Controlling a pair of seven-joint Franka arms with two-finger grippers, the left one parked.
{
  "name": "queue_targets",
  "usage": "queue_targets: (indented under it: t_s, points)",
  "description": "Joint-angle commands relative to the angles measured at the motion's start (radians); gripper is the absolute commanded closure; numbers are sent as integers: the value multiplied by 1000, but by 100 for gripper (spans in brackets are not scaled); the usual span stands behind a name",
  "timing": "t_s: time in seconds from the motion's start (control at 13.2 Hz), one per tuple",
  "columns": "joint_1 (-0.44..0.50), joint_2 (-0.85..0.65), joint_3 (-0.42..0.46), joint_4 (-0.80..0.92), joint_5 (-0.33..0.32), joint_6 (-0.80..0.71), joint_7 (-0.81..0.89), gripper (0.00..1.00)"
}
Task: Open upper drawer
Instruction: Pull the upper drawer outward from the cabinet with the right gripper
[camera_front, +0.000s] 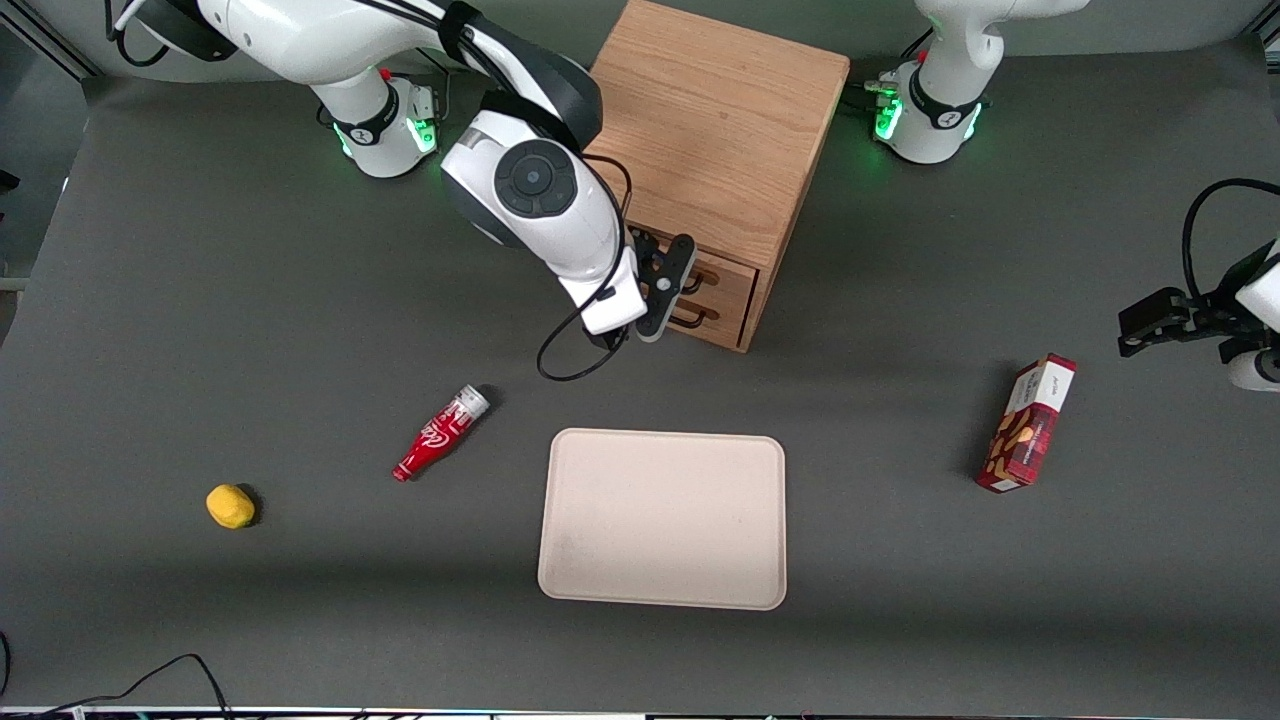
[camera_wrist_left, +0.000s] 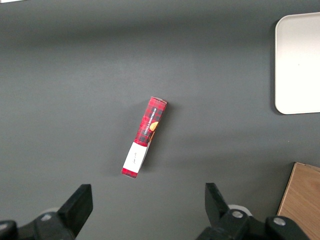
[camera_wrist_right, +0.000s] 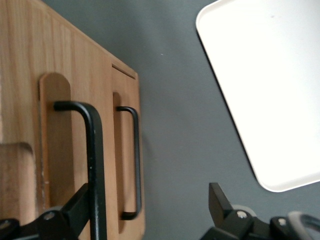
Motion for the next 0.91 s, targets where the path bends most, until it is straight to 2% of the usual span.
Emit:
queue_targets:
  t_s: [0.0, 0.53, 0.84]
  points:
    - [7, 16, -45, 24, -27, 10, -84, 0]
    - [30, 60, -147, 143, -21, 15, -176, 0]
    - [30, 71, -196, 159, -22, 91, -266, 0]
